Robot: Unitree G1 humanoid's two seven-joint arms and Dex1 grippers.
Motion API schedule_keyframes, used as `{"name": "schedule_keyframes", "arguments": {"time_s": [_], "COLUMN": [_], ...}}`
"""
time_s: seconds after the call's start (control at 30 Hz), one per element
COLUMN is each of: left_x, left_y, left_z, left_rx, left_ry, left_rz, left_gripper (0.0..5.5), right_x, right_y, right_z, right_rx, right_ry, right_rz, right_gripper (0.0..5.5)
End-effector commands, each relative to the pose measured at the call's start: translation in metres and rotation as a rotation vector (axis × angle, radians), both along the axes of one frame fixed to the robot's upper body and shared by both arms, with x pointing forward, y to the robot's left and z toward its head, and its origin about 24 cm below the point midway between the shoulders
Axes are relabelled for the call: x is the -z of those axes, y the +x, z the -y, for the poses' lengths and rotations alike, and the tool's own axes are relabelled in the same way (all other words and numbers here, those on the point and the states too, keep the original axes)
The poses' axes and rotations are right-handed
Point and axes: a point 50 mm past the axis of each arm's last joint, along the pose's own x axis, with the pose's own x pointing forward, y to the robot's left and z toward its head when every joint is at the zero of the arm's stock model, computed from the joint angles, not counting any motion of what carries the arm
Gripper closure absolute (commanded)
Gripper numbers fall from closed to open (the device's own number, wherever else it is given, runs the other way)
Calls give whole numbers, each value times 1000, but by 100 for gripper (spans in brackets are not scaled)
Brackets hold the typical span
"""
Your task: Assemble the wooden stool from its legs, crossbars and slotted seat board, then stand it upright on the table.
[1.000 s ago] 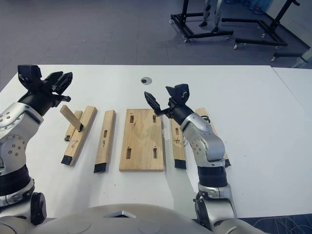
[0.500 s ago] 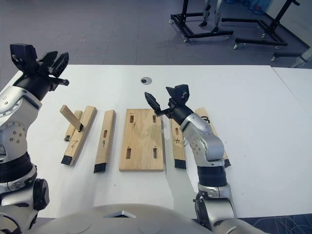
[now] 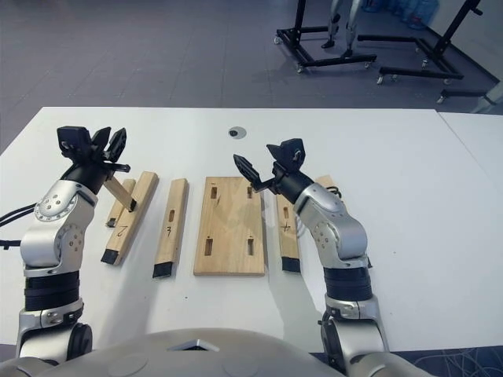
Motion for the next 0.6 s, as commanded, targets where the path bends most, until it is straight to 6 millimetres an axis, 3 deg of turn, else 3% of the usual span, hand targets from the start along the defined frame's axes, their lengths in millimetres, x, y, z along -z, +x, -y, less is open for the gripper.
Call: {"name": "schedule_keyframes", "arguments": {"time_s": [0.03,0.1,0.17,0.3,0.37,0.47,0.6], "left_x": [-49,-92,-121,-149,-139,-103,-95], "left_y": [8,8,4,-11,-20,-30,-44], "left_z": [5,7,6,2,-10,-33,-52], "left_rx": [27,54,64,121,138,97,233], "left_ry": [-84,-110,-120,-57,-35,-6,-71], "left_rz": [61,158,208,229,173,44,16], "left_gripper": [387,387,387,387,387,387,387], "right_x": [-10,-10,-9,-7,-5,0,7], "right_y": [2,2,1,0,-3,-8,-15], "right_z": [-2,-1,-1,2,6,10,12], "right_rx": [-6,1,10,39,61,89,129], "right_ry": [6,8,11,16,17,21,35], "right_rz": [29,28,28,30,27,17,6], "right_gripper": [10,10,10,10,10,10,10]}}
